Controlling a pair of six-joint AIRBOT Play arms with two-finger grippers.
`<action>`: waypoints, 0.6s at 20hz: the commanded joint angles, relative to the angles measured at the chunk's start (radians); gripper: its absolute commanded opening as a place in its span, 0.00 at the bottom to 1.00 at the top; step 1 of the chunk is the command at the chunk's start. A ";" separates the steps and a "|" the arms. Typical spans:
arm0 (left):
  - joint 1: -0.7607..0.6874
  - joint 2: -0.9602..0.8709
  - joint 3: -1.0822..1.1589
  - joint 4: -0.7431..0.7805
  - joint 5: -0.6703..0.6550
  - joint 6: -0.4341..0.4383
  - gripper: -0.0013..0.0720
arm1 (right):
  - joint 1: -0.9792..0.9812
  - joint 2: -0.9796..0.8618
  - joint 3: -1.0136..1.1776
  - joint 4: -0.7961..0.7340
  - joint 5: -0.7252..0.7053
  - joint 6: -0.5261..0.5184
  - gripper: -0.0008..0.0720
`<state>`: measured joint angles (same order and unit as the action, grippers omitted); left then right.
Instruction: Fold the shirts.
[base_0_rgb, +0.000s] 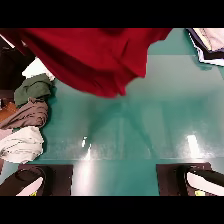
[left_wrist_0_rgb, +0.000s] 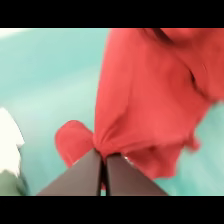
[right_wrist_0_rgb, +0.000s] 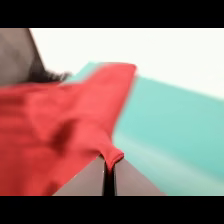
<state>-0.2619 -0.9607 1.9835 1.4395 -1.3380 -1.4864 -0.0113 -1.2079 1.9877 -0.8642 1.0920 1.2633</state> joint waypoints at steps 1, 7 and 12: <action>0.001 0.018 0.233 0.018 0.018 0.000 0.05 | -0.135 0.248 -0.084 -0.003 -0.031 0.000 0.03; 0.001 0.048 0.179 -0.093 -0.016 -0.035 0.05 | -0.464 0.441 -0.188 0.000 0.017 0.040 0.03; 0.001 0.038 -0.279 -0.168 -0.198 -0.056 0.05 | -0.457 0.441 -0.476 0.000 0.243 0.154 0.03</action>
<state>-0.2623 -0.9207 1.9179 1.3235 -1.4410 -1.5303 -0.4633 -0.7765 1.6547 -0.8646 1.2022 1.3647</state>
